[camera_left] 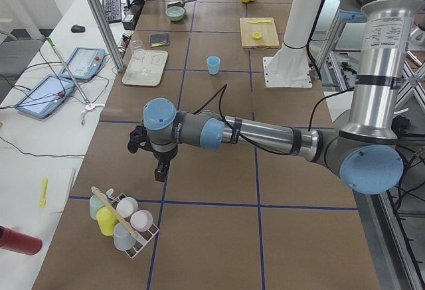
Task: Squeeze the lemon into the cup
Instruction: 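Move the right gripper down toward the lemon slice on the cutting board, then lower the right gripper and grasp the lemon slice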
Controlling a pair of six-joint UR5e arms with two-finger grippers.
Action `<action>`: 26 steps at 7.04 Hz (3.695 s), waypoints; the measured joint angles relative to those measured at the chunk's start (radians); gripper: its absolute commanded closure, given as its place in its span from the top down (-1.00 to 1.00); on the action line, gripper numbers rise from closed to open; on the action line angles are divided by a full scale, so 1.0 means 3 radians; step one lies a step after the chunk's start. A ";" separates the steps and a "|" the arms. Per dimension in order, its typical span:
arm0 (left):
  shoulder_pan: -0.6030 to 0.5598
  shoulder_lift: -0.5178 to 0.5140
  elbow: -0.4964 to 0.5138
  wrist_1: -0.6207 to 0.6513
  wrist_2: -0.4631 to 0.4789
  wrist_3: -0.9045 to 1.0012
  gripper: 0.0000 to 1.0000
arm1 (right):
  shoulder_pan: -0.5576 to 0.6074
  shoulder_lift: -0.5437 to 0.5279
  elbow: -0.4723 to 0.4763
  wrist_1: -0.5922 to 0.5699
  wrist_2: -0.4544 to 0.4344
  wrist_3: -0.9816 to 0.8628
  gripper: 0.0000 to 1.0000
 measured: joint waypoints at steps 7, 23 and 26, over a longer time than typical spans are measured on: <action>0.0390 0.0040 -0.0036 -0.0692 0.0007 -0.0004 1.00 | -0.3202 -0.0427 0.1453 0.0805 -0.1724 0.3522 1.00; 0.0378 0.0200 -0.0214 -0.0717 0.0012 0.0008 1.00 | -0.4000 -0.0930 0.1414 0.1462 -0.2516 0.4489 0.99; 0.0377 0.0201 -0.0237 -0.0716 0.0011 0.0000 1.00 | -0.4007 -0.0921 0.1318 0.1460 -0.2499 0.4489 0.93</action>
